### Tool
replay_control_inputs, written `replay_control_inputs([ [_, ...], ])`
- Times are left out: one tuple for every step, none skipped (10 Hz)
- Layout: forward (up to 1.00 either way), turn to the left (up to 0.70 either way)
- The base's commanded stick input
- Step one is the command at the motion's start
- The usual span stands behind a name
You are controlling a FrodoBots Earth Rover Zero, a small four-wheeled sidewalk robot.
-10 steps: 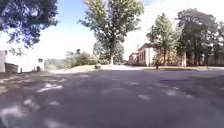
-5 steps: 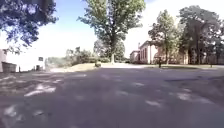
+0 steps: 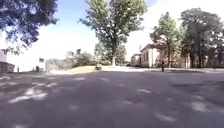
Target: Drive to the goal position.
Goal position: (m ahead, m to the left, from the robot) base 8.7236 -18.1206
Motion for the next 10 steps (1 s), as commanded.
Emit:
replay_control_inputs([
  [0.85,0.00],
  [0.85,0.00],
  [0.85,-0.24],
  [0.85,-0.34],
  [0.85,-0.34],
  [0.85,-0.34],
  [0.85,-0.34],
  [0.85,-0.34],
  [0.85,-0.34],
  [0.85,-0.34],
])
